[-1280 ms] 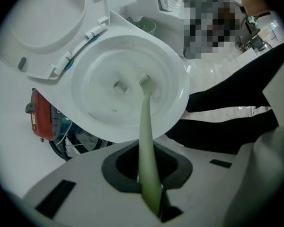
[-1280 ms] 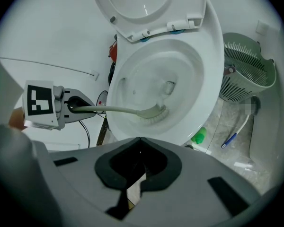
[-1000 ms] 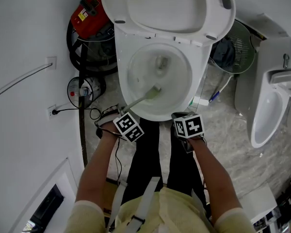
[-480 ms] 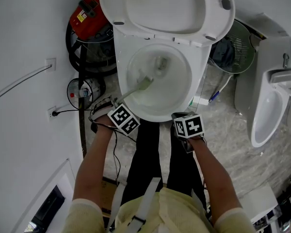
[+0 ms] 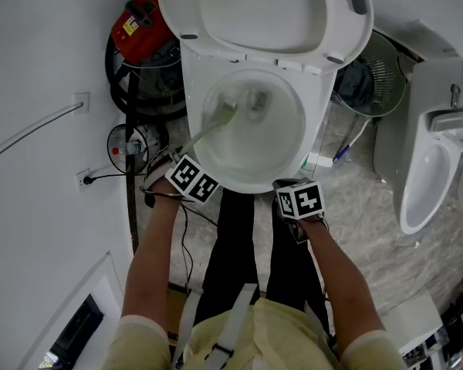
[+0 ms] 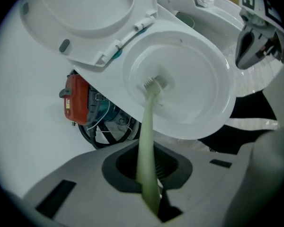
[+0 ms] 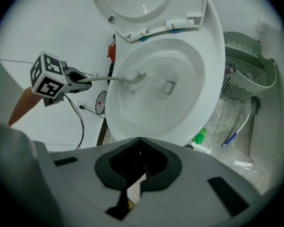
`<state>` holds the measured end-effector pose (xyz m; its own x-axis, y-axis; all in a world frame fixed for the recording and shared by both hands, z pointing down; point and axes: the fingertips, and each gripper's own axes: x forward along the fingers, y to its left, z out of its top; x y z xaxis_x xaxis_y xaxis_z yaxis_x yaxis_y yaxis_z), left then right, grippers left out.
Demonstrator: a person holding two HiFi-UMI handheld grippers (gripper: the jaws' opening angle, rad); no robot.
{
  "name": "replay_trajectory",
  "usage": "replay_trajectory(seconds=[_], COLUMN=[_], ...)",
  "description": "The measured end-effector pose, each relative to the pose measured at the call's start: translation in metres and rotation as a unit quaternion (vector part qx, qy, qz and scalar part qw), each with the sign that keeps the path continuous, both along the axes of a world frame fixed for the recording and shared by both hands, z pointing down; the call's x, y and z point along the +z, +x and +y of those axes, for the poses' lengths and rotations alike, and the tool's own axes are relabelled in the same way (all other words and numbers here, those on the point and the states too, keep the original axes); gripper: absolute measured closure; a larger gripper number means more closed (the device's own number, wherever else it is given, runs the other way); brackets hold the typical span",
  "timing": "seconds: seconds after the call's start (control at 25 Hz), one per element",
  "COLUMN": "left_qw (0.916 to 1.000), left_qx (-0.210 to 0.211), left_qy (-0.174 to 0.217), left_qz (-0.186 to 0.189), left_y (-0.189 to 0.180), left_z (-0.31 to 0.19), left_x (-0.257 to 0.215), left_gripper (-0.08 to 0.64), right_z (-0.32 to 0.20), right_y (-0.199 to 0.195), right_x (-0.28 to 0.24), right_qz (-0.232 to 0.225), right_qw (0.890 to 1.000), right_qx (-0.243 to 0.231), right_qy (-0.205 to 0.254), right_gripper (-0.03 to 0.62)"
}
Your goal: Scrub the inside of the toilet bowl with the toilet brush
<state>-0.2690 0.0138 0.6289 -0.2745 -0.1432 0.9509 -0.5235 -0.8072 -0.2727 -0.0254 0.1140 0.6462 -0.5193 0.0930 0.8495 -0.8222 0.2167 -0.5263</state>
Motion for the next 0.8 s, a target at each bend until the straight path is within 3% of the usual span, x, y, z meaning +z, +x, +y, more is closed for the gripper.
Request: replay_trajectory(seconds=[0.16, 0.28, 0.4, 0.6, 0.64, 0.8], left_qw=[0.9961, 0.9872, 0.9778, 0.9486, 0.9458, 0.9523], left_qx=[-0.061, -0.117, -0.164, -0.254, -0.261, -0.246], left_qy=[0.019, 0.029, 0.04, 0.088, 0.092, 0.076], left_qz=[0.061, 0.105, 0.124, 0.168, 0.169, 0.163], left_y=[0.014, 0.022, 0.023, 0.035, 0.038, 0.055], left_z=[0.002, 0.01, 0.017, 0.011, 0.01, 0.005], left_x=[-0.007, -0.009, -0.007, -0.007, -0.006, 0.002], left_gripper=[0.521, 0.52, 0.52, 0.521, 0.52, 0.52], right_z=[0.001, 0.0, 0.0, 0.002, 0.002, 0.003], right_y=[0.0, -0.001, -0.002, 0.006, 0.008, 0.014], right_x=[-0.001, -0.003, -0.004, -0.004, -0.004, -0.004], right_qz=[-0.003, -0.005, -0.008, -0.006, -0.005, -0.005], right_qw=[1.0, 1.0, 1.0, 1.0, 1.0, 1.0], right_qx=[0.004, 0.01, 0.014, 0.019, 0.021, 0.03], right_qy=[0.001, 0.0, -0.001, -0.001, -0.001, -0.002], right_gripper=[0.577, 0.577, 0.577, 0.577, 0.577, 0.577])
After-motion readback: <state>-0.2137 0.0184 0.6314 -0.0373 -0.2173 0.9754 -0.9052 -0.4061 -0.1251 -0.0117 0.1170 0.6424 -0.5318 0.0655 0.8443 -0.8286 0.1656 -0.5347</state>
